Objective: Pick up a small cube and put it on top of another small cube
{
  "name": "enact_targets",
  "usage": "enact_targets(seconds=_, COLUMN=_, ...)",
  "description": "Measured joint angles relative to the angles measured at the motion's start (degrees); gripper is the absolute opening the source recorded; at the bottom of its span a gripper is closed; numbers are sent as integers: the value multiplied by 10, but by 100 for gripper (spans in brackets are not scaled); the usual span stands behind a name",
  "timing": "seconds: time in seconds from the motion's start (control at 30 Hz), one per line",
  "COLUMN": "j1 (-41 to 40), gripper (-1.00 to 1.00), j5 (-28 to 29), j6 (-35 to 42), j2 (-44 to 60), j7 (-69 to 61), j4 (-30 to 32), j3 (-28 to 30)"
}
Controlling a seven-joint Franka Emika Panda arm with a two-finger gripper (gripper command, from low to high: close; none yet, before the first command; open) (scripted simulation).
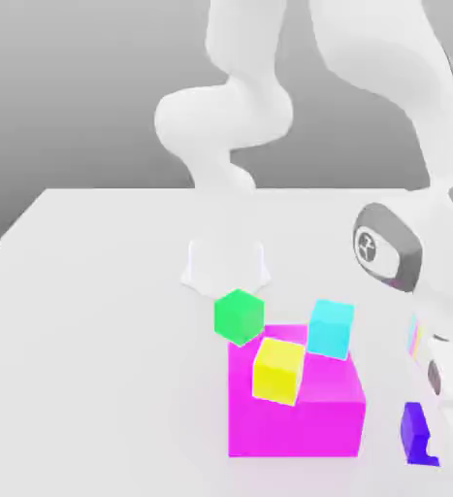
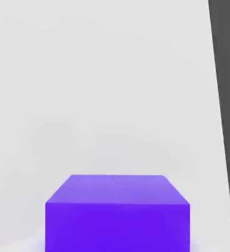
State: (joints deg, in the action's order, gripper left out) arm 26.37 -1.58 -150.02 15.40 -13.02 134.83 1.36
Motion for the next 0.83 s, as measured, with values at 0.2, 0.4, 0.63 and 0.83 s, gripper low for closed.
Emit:
enact_targets(seconds=0.2, j1=-37, gripper=-100, j5=-6, j6=67, j2=-117, j7=-10, j4=52, j3=27)
enact_targets(seconds=0.4, j1=-75, gripper=-100, j5=17, j6=128, j2=-234, j7=-2, j4=107, j3=47)
enact_targets(seconds=0.63, j1=-100, gripper=-100, j5=32, j6=86, j2=-251, j7=3, j4=163, j3=62)
enact_targets(seconds=0.83, j1=-100, gripper=100, j5=31, j6=64, j2=-234, j7=1, j4=169, j3=62)
